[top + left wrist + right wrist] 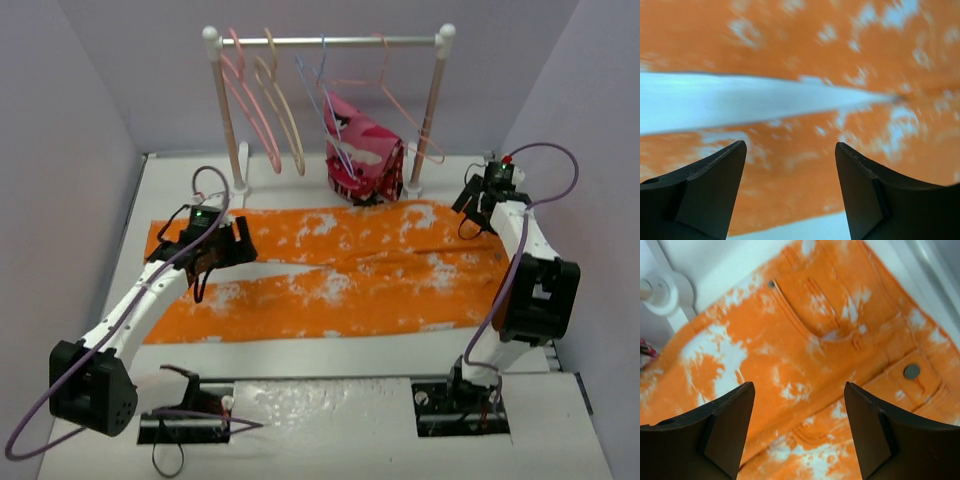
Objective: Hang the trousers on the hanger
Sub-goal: Flatten out the trousers at the center of the board.
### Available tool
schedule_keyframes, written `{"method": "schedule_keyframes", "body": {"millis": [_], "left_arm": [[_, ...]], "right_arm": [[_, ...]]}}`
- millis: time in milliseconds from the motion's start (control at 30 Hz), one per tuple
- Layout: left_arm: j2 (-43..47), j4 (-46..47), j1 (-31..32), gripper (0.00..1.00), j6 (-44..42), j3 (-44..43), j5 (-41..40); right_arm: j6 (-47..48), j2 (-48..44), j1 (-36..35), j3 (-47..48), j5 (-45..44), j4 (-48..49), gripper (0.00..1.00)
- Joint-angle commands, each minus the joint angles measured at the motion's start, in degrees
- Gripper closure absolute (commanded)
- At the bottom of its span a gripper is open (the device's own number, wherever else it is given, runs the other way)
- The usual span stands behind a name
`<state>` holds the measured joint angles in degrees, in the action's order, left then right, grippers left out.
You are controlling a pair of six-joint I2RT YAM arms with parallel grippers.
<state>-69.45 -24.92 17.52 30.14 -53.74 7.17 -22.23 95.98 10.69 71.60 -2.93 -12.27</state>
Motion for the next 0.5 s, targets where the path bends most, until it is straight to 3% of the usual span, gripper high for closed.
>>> {"method": "schedule_keyframes", "body": {"millis": [0,133,267,400,467], "left_arm": [[2.43,6.68,15.80,0.32,-0.05,1.37,-2.71],[-5.69,13.68,27.07,0.32,-2.76,-2.92,-3.13],[-15.29,23.62,34.03,0.33,-5.90,-8.58,-2.99],[-28.73,29.94,38.66,0.34,-8.95,-18.08,0.64],[-34.31,32.18,41.00,0.37,-10.18,-22.56,2.35]], "right_arm": [[-2.64,-3.61,-0.14,-3.15,1.02,0.39,0.30],[-3.06,-3.61,-0.23,-2.31,2.35,0.32,0.32],[-3.24,-2.82,-0.30,-1.42,4.35,0.32,0.36],[-2.99,-0.97,-0.59,-0.67,5.47,0.32,0.47],[-2.47,-0.02,-0.67,0.14,5.25,0.32,0.58]]}}
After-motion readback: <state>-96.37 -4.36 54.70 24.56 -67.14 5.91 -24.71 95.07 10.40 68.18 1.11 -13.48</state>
